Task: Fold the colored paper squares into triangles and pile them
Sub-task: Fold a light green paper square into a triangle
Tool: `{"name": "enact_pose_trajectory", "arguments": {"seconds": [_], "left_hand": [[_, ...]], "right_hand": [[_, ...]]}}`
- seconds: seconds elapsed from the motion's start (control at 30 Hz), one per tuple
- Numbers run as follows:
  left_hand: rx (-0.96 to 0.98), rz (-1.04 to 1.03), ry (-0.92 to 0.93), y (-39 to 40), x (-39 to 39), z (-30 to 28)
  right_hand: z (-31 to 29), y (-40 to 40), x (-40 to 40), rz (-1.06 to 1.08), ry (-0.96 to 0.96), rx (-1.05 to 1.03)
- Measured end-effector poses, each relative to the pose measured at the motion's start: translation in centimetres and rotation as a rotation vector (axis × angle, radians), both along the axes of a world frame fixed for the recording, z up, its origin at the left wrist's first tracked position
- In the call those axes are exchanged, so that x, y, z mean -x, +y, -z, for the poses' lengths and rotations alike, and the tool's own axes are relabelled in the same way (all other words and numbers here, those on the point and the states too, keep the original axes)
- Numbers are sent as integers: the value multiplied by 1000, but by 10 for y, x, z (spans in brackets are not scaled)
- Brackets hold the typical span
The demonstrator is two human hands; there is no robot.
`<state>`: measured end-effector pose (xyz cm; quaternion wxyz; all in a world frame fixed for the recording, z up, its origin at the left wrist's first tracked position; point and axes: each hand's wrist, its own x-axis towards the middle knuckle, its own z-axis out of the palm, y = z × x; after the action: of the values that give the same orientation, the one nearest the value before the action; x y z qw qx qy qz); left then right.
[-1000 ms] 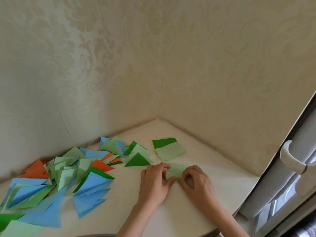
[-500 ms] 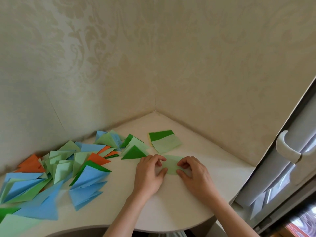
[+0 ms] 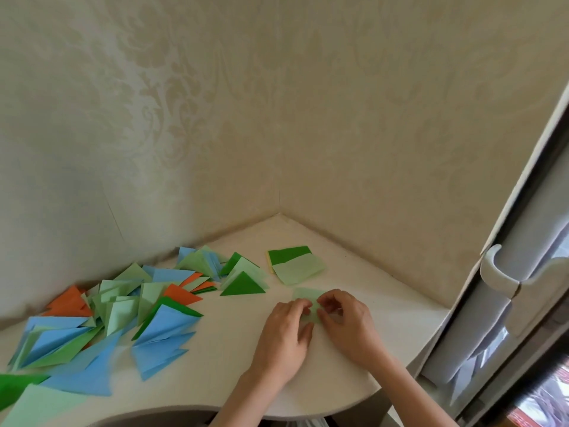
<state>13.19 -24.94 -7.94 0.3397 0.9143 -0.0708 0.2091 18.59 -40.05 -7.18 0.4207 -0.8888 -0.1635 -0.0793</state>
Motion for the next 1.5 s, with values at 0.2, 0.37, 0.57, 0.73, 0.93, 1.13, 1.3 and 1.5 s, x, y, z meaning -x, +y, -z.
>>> {"name": "enact_pose_trajectory", "arguments": {"seconds": [0.2, 0.37, 0.57, 0.73, 0.93, 1.13, 1.3, 1.5], "left_hand": [[-104, 14, 3, 17, -5, -5], [-195, 41, 36, 33, -3, -9], [-235, 39, -65, 43, 1, -9], [-211, 6, -66, 45, 1, -6], [-37, -86, -3, 50, -2, 5], [135, -198, 55, 42, -7, 10], [109, -295, -38, 27, -11, 4], [29, -330, -104, 23, -15, 8]], "right_hand": [[-16, -3, -9, 128, 77, 47], [-18, 11, 2, -3, 134, 152], [-21, 22, 15, -26, 238, 105], [-23, 14, 11, -75, 133, 353], [-11, 13, -1, -45, 6, 366], [-7, 24, -11, -30, 7, 300], [-4, 30, -17, -4, 17, 330], [3, 31, -17, 30, -23, 370]]}}
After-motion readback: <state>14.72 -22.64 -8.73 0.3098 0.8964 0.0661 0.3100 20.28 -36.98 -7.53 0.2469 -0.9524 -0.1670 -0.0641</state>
